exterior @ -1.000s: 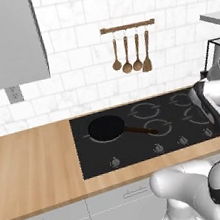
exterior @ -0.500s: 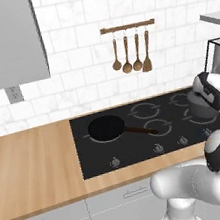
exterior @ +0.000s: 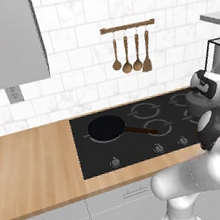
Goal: Pick the kettle from the counter and place it on a stove burner. Then turn the burner on.
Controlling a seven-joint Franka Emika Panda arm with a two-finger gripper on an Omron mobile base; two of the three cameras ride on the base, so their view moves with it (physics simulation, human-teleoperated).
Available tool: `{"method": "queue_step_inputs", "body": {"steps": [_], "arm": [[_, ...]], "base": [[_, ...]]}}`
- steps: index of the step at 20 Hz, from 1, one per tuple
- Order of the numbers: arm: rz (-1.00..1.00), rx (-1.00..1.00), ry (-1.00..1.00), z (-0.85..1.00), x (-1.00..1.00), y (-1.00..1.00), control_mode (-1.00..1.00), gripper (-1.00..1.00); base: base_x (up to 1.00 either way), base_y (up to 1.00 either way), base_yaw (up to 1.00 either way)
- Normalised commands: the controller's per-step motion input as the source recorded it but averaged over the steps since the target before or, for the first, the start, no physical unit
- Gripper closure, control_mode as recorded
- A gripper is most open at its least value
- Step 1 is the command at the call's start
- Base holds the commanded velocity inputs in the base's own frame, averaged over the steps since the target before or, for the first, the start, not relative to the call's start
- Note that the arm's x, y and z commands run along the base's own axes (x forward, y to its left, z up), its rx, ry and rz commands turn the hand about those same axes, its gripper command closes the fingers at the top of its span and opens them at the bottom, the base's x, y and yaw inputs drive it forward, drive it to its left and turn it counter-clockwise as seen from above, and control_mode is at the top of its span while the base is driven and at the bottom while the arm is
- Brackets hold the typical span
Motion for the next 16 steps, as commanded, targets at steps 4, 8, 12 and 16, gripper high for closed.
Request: {"method": "queue_step_inputs", "body": {"steps": [4,8,12,16], "arm": [[-0.03,0.00,0.00,-0.21,0.37,-0.17,-1.00,1.00],[-0.03,0.00,0.00,-0.23,0.31,-0.24,-1.00,1.00],[-0.03,0.00,0.02,-0.22,0.25,-0.31,-1.00,1.00],[-0.01,0.00,0.04,-0.19,0.31,-0.21,-1.00,1.00]], "base": [[0.00,0.00,0.00],[0.00,0.00,0.00],[0.00,0.00,0.00],[0.00,0.00,0.00]]}}
